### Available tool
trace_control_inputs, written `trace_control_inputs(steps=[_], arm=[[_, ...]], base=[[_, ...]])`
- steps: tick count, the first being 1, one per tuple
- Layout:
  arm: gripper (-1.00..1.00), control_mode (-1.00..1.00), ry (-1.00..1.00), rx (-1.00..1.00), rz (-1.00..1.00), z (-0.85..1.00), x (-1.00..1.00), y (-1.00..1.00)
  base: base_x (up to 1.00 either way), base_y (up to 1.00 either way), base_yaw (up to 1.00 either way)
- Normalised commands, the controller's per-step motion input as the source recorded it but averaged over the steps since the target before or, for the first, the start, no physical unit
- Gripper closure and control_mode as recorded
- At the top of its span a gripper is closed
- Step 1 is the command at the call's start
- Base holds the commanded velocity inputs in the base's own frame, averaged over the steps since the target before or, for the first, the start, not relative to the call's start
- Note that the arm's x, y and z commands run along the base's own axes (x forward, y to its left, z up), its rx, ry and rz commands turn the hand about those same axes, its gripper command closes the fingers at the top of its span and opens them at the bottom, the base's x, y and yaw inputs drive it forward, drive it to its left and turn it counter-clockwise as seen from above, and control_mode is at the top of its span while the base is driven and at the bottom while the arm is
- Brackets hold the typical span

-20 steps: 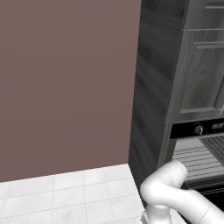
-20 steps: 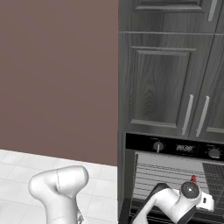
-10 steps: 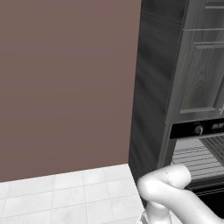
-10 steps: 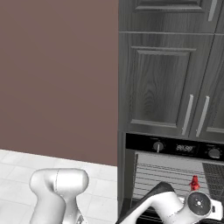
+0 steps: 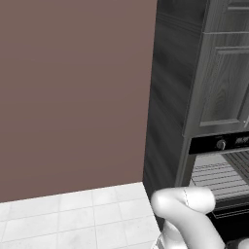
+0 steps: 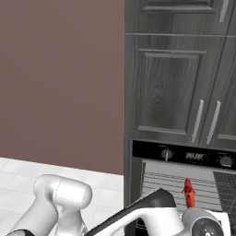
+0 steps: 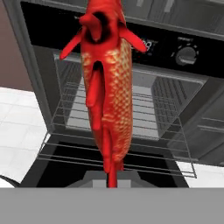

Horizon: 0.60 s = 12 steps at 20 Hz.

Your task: Take the fish from the oven and place it on the plate on the counter.

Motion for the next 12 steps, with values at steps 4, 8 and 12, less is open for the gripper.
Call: trace_control_inputs(steps=[4,8,12], arm=[[1.00,-1.00,-0.07,-0.09,0.19,0.99,-0.30,0.91],[1.00,-1.00,-0.03,-0.09,0.19,1.00,-0.09,0.89],[1.00,-1.00,0.00,-0.10,0.18,1.00,-0.06,0.98]], base=[[0.00,0.00,0.00],[0.00,0.00,0.00],[0.00,0.00,0.00]])
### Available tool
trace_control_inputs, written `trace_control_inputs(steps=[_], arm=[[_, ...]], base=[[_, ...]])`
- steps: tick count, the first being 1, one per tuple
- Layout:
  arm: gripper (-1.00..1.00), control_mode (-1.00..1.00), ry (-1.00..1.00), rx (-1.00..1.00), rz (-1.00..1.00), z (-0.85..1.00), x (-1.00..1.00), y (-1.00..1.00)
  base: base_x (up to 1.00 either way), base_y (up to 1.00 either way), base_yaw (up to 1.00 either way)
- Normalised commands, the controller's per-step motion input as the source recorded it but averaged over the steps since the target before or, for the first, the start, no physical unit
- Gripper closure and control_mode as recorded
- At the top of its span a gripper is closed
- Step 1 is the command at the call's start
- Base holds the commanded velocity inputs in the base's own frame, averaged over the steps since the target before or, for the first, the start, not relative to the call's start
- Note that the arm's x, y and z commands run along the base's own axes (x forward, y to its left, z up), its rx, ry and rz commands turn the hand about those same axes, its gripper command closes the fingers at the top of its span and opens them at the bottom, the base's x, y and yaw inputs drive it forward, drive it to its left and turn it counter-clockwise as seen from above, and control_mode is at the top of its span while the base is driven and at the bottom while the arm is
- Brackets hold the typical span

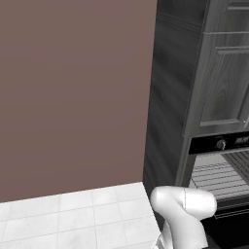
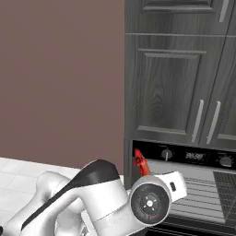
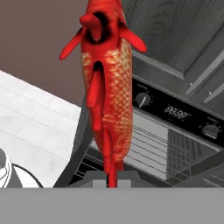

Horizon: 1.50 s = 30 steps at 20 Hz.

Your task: Take the fish from the oven and place it on the plate on the counter.

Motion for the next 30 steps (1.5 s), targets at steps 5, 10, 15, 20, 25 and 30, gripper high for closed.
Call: trace_control_inputs(steps=[5,10,15,20,25,30], arm=[[1.00,-1.00,0.04,-0.09,0.12,1.00,-0.04,1.00],[1.00,-1.00,0.27,-0.02,0.02,0.90,0.02,0.86],[1.00,-1.00,0.42,0.00,0.00,0.61,0.25,0.72],[1.00,-1.00,0.65,0.00,-0.06,0.16,0.47,0.58],[1.00,-1.00,0.66,0.00,-0.13,-0.03,0.33,0.37],[1.00,-1.00,0.21,0.08,-0.23,-0.23,0.04,0.07]], base=[[0.00,0.00,0.00],[0.00,0.00,0.00],[0.00,0.00,0.00],[0.00,0.00,0.00],[0.00,0.00,0.00],[0.00,0.00,0.00]])
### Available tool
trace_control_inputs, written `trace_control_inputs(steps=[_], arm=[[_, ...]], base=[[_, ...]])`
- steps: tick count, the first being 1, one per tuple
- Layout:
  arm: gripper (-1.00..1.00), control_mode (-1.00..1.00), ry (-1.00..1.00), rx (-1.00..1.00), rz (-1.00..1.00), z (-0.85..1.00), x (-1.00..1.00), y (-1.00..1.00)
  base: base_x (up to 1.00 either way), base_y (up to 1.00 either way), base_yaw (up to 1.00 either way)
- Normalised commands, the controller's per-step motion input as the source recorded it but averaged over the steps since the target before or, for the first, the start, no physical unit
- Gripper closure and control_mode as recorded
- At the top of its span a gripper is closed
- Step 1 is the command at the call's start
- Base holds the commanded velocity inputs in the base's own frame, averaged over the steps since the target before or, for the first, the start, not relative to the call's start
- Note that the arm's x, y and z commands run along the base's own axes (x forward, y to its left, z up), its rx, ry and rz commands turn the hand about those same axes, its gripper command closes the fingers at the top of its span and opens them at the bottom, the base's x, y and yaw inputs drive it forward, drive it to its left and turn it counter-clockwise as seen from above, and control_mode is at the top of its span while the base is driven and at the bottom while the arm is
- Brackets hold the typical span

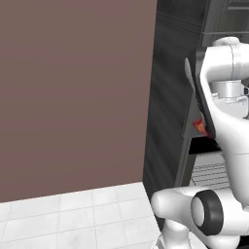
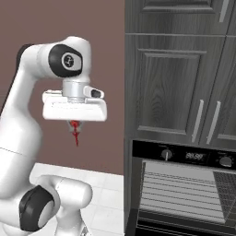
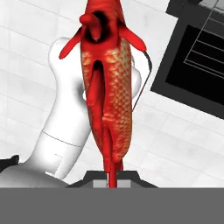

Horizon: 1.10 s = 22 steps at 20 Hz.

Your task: Take the fish from the oven and place it on the plate on the counter.

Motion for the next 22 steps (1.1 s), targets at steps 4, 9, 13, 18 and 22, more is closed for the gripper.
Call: trace_control_inputs(steps=[4,9,13,18,22], arm=[[1.00,-1.00,-0.04,0.15,-0.30,-0.16,-0.01,-0.07],[1.00,-1.00,-0.15,0.11,-0.30,-0.03,0.00,-0.01],[1.00,-1.00,-0.12,0.01,-0.25,0.00,0.00,0.08],[1.00,-1.00,-0.01,0.00,-0.18,0.00,0.00,0.08],[1.00,-1.00,0.00,0.00,-0.03,0.00,-0.23,-0.19]], base=[[0.00,0.00,0.00],[0.00,0.00,0.00],[0.00,0.00,0.00],[0.00,0.00,0.00],[0.00,0.00,0.00]])
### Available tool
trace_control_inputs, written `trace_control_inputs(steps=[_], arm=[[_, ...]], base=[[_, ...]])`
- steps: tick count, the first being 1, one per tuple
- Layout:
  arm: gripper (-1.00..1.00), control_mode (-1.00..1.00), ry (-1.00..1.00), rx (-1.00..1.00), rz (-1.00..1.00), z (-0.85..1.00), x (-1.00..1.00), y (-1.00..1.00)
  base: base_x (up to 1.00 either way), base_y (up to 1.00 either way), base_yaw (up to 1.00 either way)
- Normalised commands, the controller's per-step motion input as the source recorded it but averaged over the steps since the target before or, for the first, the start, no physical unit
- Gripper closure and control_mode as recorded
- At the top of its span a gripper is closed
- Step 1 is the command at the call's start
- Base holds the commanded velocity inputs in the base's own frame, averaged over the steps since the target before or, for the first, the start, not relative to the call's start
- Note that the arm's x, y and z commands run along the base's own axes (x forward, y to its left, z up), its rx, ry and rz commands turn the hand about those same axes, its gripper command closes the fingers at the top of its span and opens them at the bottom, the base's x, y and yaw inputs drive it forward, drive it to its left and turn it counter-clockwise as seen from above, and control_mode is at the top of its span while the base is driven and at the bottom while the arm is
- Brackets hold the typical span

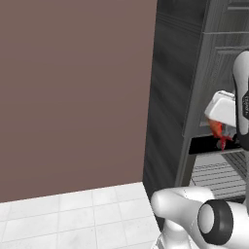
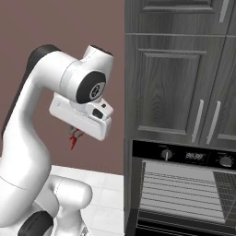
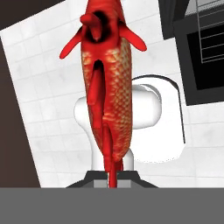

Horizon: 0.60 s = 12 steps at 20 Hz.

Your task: Take the fish from the oven and place it on the plate on the counter.

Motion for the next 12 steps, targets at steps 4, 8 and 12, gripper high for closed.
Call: trace_control_inputs(steps=[4,8,12], arm=[[1.00,-1.00,0.00,0.00,0.01,0.00,0.00,-0.12],[1.00,-1.00,0.00,0.00,0.00,0.00,0.00,0.00],[1.00,-1.00,0.00,0.00,0.00,-0.01,0.00,0.02]], base=[[0.00,0.00,0.00],[0.00,0.00,0.00],[0.00,0.00,0.00]])
